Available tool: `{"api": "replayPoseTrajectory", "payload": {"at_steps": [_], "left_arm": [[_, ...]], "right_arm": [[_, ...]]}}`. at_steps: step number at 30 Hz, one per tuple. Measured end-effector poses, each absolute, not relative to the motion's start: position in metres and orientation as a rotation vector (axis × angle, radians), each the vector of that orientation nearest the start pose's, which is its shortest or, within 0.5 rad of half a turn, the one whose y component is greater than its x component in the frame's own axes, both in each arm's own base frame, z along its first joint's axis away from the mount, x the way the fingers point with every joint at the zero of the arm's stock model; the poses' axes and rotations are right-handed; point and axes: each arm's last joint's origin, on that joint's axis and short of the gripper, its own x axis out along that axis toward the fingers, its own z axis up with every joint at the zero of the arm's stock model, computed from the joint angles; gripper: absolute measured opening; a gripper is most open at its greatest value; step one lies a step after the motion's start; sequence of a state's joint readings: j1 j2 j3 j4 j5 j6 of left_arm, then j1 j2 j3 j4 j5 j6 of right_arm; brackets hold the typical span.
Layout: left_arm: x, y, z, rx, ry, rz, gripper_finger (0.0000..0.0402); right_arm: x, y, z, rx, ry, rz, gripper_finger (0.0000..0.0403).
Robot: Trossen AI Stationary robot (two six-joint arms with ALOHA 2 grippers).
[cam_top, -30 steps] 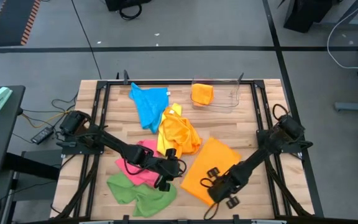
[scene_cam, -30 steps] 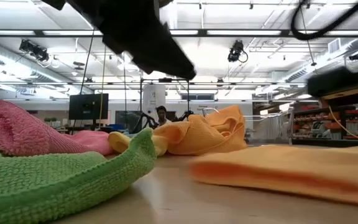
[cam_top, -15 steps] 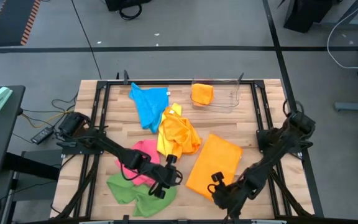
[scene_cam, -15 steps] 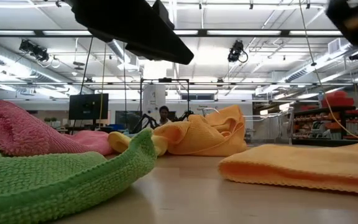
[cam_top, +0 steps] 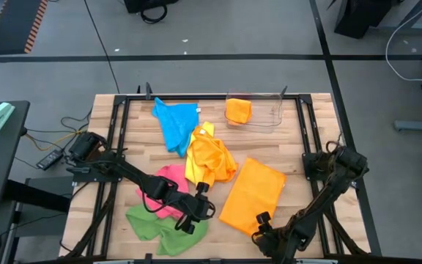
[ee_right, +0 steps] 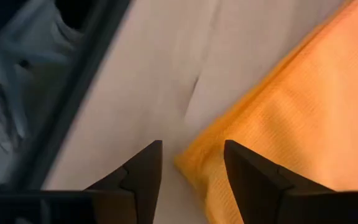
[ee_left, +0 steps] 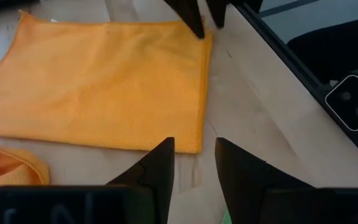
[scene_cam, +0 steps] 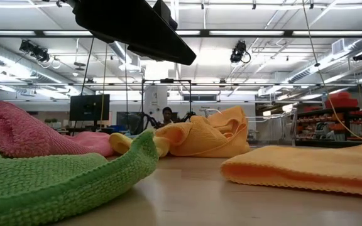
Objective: Fold microfiber towels
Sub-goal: Fold the right orange microfiber cloth
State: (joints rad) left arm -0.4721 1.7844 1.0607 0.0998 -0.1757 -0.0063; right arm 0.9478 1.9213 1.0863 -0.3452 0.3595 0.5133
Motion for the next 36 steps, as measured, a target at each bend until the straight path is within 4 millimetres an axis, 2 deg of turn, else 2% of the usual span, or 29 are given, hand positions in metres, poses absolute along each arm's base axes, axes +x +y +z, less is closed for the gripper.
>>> {"api": "replayPoseTrajectory", "payload": {"at_steps": [4,7,16,19,22,27,31,36], "left_arm": [[0.338,-0.167,0.188,0.188,0.596,-0.283,0.0127],[0.338,-0.167,0.188,0.186,0.597,-0.283,0.0122],[0.338,-0.167,0.188,0.185,0.594,-0.283,0.0121],[0.341,-0.169,0.184,0.185,0.592,-0.283,0.0121],[0.345,-0.172,0.172,0.196,0.586,-0.29,0.0124],[0.345,-0.184,0.15,0.445,0.588,-0.364,0.0156],[0.348,-0.192,0.137,0.65,0.519,-0.371,0.0187],[0.358,-0.187,0.121,0.732,0.494,-0.368,0.0202]], "right_arm": [[0.217,0.285,0.109,-0.288,1.04,0.233,0.0174],[0.217,0.285,0.108,-0.282,1.041,0.225,0.0157],[0.215,0.284,0.11,-0.278,1.046,0.214,0.004],[0.215,0.283,0.112,-0.285,1.043,0.215,0.0014],[0.216,0.281,0.116,-0.274,1.043,0.206,0.0007],[0.218,0.277,0.117,-0.226,1.049,0.163,0.0005],[0.219,0.277,0.117,-0.197,1.047,0.142,0.0004],[0.219,0.277,0.117,-0.168,1.044,0.122,0.0007]]}}
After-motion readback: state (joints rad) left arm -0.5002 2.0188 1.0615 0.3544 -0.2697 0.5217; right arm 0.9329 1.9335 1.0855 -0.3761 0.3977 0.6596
